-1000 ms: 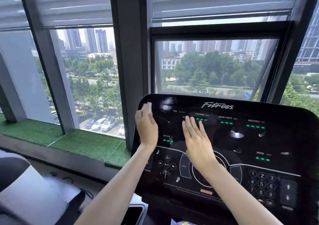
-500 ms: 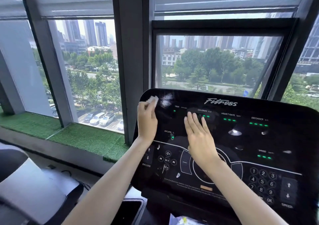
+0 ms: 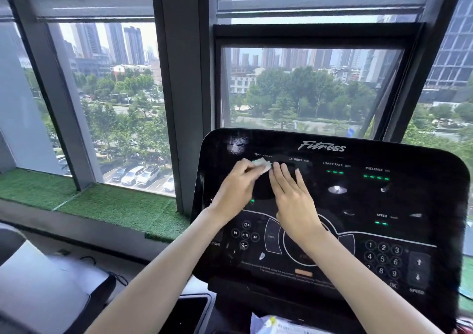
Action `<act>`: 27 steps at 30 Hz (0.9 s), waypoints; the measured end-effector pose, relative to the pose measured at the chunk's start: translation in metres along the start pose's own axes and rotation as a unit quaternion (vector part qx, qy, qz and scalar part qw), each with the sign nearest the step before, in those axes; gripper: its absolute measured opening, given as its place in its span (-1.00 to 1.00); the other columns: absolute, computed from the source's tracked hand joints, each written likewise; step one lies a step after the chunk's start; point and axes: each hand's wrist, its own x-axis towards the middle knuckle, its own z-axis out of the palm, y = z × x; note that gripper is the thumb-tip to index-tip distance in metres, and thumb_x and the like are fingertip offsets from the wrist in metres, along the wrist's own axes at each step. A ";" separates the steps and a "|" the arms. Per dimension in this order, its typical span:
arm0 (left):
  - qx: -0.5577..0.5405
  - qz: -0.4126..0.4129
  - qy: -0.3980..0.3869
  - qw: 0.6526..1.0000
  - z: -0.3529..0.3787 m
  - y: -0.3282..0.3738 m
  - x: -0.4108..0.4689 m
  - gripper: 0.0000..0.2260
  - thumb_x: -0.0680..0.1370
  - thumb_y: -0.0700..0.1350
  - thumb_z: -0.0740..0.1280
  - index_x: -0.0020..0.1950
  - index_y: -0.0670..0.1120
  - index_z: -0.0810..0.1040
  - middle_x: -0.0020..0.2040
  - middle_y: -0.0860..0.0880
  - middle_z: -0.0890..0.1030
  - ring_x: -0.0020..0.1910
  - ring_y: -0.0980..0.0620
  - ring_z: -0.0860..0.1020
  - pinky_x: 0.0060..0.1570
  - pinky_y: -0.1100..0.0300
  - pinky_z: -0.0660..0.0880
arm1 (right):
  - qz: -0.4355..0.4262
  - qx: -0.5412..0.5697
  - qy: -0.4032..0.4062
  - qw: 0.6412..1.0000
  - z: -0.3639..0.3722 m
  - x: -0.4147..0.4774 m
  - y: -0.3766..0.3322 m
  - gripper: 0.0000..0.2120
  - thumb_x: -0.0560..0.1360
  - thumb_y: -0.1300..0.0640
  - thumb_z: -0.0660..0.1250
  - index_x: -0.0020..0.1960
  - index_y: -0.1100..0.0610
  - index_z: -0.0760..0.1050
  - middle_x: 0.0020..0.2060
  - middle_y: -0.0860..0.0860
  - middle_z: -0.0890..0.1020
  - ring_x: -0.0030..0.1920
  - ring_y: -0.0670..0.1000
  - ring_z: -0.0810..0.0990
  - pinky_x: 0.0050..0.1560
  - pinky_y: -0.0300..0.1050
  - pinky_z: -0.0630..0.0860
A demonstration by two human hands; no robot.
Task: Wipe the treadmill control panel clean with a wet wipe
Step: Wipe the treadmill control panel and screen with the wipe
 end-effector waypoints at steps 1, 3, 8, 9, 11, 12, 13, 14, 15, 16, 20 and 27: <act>0.012 -0.034 0.045 0.998 -0.004 -0.009 0.004 -0.69 0.56 -0.32 0.26 0.29 -0.16 0.50 0.00 0.05 0.41 0.09 0.06 0.50 0.23 0.32 0.38 | 0.000 -0.002 -0.001 1.000 0.000 0.000 0.000 -0.12 0.02 0.34 0.55 0.32 0.39 0.37 0.33 0.28 0.40 0.34 0.23 0.38 0.34 0.23 0.27; 0.031 -0.197 0.180 0.963 -0.009 -0.018 0.009 -0.66 0.55 -0.36 0.24 0.31 -0.13 0.49 -0.06 0.01 0.39 -0.05 0.10 0.46 0.15 0.30 0.40 | 0.003 0.000 -0.002 1.000 0.001 0.000 -0.001 -0.14 0.03 0.36 0.53 0.31 0.39 0.37 0.33 0.28 0.40 0.34 0.24 0.38 0.33 0.23 0.27; 0.059 -0.004 -0.028 0.998 0.006 -0.002 0.002 -0.65 0.56 -0.35 0.23 0.34 -0.15 0.44 0.16 -0.12 0.46 0.22 -0.02 0.44 0.24 0.12 0.42 | -0.004 -0.005 0.003 1.000 0.000 0.000 0.001 -0.17 0.06 0.37 0.50 0.31 0.39 0.37 0.33 0.29 0.39 0.35 0.24 0.37 0.33 0.24 0.28; 0.057 0.001 -0.030 0.998 0.002 -0.007 0.004 -0.64 0.56 -0.35 0.23 0.34 -0.14 0.45 0.16 -0.10 0.46 0.24 0.00 0.44 0.27 0.15 0.40 | -0.004 -0.004 0.004 1.000 0.000 0.000 0.001 -0.19 0.07 0.38 0.49 0.31 0.39 0.37 0.33 0.28 0.39 0.35 0.23 0.37 0.33 0.24 0.28; 0.043 -0.109 0.094 0.989 -0.003 -0.019 0.007 -0.62 0.55 -0.37 0.23 0.33 -0.10 0.48 0.06 -0.03 0.45 0.16 0.03 0.46 0.25 0.29 0.37 | 0.000 -0.001 0.009 1.000 0.000 -0.001 0.001 -0.21 0.09 0.42 0.46 0.32 0.38 0.37 0.33 0.28 0.40 0.34 0.23 0.38 0.33 0.23 0.28; 0.040 -0.189 0.156 0.969 -0.005 -0.018 0.010 -0.62 0.54 -0.38 0.23 0.31 -0.10 0.49 0.00 -0.01 0.43 0.07 0.03 0.45 0.18 0.29 0.39 | 0.002 0.003 0.013 1.000 0.001 -0.001 0.001 -0.22 0.09 0.43 0.44 0.32 0.38 0.37 0.33 0.28 0.40 0.34 0.24 0.37 0.34 0.23 0.27; 0.052 -0.222 0.177 0.957 -0.002 -0.013 0.012 -0.62 0.53 -0.39 0.24 0.29 -0.10 0.51 -0.02 -0.02 0.44 0.02 0.03 0.42 0.13 0.25 0.41 | 0.002 0.007 0.017 1.000 0.002 -0.001 0.000 -0.23 0.10 0.44 0.43 0.31 0.39 0.37 0.33 0.28 0.40 0.34 0.24 0.37 0.34 0.23 0.27; 0.066 -0.188 0.141 0.970 0.001 -0.005 0.013 -0.63 0.52 -0.40 0.24 0.27 -0.11 0.53 0.00 -0.04 0.47 0.01 0.04 0.39 0.11 0.21 0.42 | 0.001 0.011 0.021 1.000 0.003 0.000 0.000 -0.23 0.09 0.44 0.42 0.31 0.39 0.38 0.32 0.28 0.41 0.34 0.25 0.38 0.33 0.24 0.28; 0.081 -0.113 0.078 0.987 0.007 0.000 0.010 -0.64 0.51 -0.40 0.25 0.25 -0.12 0.54 0.04 -0.06 0.50 0.03 0.06 0.36 0.10 0.16 0.43 | 0.000 0.013 0.023 1.000 0.003 0.000 0.001 -0.24 0.09 0.45 0.42 0.30 0.39 0.38 0.32 0.28 0.41 0.33 0.24 0.38 0.32 0.24 0.29; 0.095 -0.034 0.022 0.995 0.009 0.002 0.005 -0.64 0.50 -0.41 0.26 0.24 -0.13 0.54 0.06 -0.07 0.51 0.03 0.08 0.35 0.09 0.14 0.45 | -0.003 0.013 0.024 1.000 0.003 0.000 0.001 -0.24 0.09 0.45 0.42 0.30 0.39 0.39 0.31 0.28 0.42 0.33 0.24 0.39 0.32 0.24 0.29; 0.065 -0.137 0.155 0.976 -0.005 -0.016 0.010 -0.65 0.52 -0.39 0.26 0.24 -0.10 0.54 0.00 -0.02 0.51 0.03 0.14 0.40 0.08 0.42 0.34 | -0.003 0.013 0.012 1.000 0.001 0.000 0.000 -0.21 0.08 0.42 0.44 0.32 0.38 0.37 0.33 0.28 0.40 0.34 0.23 0.38 0.32 0.22 0.30; 0.110 0.013 0.051 0.993 0.007 -0.005 0.012 -0.74 0.50 -0.38 0.30 0.15 -0.18 0.57 -0.03 -0.06 0.52 -0.04 -0.01 0.49 -0.07 0.15 0.54 | -0.014 0.000 -0.021 1.000 -0.002 0.001 0.001 -0.21 0.06 0.38 0.49 0.29 0.37 0.40 0.30 0.27 0.44 0.32 0.21 0.41 0.31 0.22 0.32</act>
